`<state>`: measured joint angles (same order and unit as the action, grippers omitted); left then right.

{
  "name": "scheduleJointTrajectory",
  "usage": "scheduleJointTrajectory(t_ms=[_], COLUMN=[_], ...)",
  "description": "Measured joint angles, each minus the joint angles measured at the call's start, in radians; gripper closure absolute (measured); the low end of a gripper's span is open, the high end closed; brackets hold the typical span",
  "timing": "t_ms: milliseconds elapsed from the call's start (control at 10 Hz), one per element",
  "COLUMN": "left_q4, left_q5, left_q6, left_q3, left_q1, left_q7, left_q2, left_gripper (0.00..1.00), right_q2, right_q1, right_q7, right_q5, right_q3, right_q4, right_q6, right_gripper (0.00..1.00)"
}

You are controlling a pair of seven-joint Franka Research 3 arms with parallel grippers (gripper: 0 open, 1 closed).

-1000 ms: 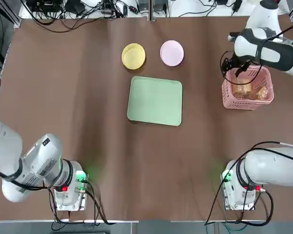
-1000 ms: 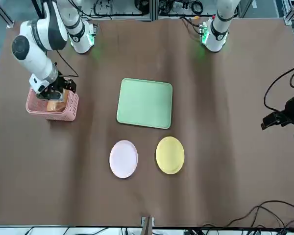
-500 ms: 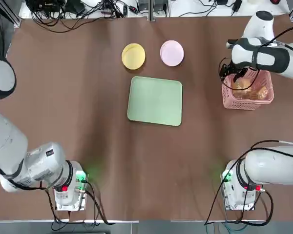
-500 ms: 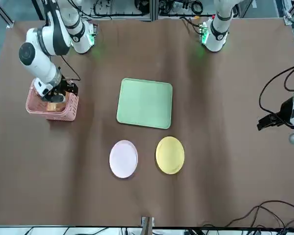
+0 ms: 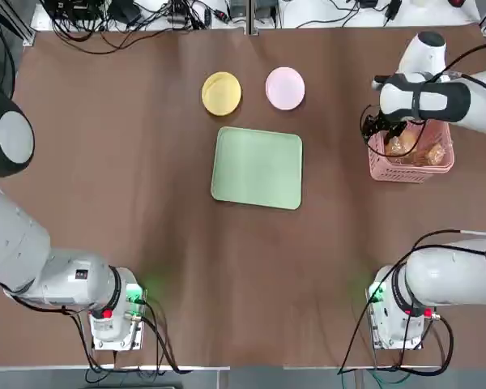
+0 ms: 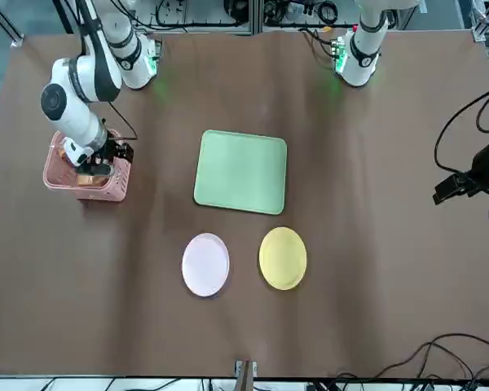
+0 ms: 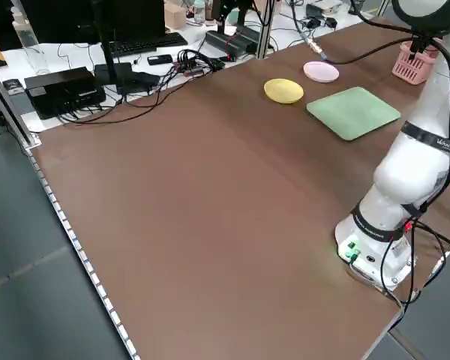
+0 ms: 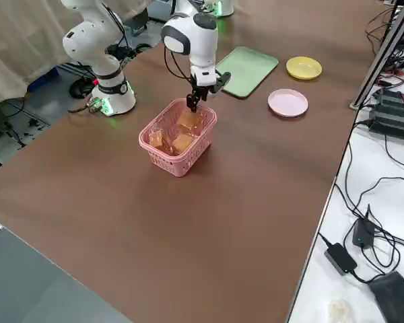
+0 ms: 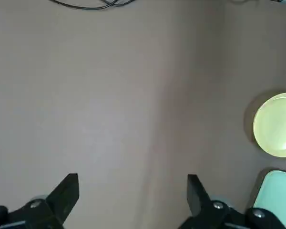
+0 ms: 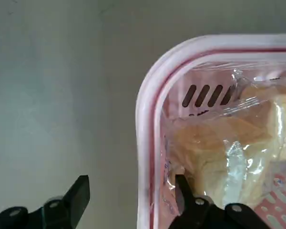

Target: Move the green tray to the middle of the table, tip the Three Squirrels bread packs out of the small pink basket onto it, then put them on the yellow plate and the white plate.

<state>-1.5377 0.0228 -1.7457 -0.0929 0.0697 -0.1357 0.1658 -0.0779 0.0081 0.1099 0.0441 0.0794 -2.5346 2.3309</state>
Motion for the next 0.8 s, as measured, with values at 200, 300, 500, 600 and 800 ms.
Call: scheduleJointTrajectory(t_ms=[200, 300, 500, 600, 800], left_q4=[-0.006, -0.010, -0.011, -0.011, -0.010], left_q5=[0.008, 0.013, 0.034, 0.043, 0.045], left_q6=[0.006, 0.007, 0.008, 0.008, 0.012], left_q3=[-0.004, -0.004, -0.004, -0.004, -0.005], left_q1=[0.000, 0.000, 0.000, 0.000, 0.000], left_q7=[0.000, 0.000, -0.001, -0.002, -0.004], left_q2=[-0.002, -0.002, -0.002, -0.002, -0.005], left_gripper=[0.00, 0.00, 0.00, 0.00, 0.00], right_q2=[0.014, 0.017, 0.021, 0.022, 0.023], right_q1=[-0.013, -0.019, -0.029, -0.029, -0.030], right_q7=[0.000, 0.000, -0.001, -0.001, -0.001], right_q5=[-0.001, -0.001, -0.002, -0.002, -0.002], right_q3=[0.000, 0.000, -0.001, -0.001, -0.001], right_q4=[0.000, 0.000, 0.000, 0.000, 0.000], right_q6=[0.011, 0.013, 0.017, 0.017, 0.017], right_gripper=[0.22, 0.26, 0.41, 0.47, 0.80])
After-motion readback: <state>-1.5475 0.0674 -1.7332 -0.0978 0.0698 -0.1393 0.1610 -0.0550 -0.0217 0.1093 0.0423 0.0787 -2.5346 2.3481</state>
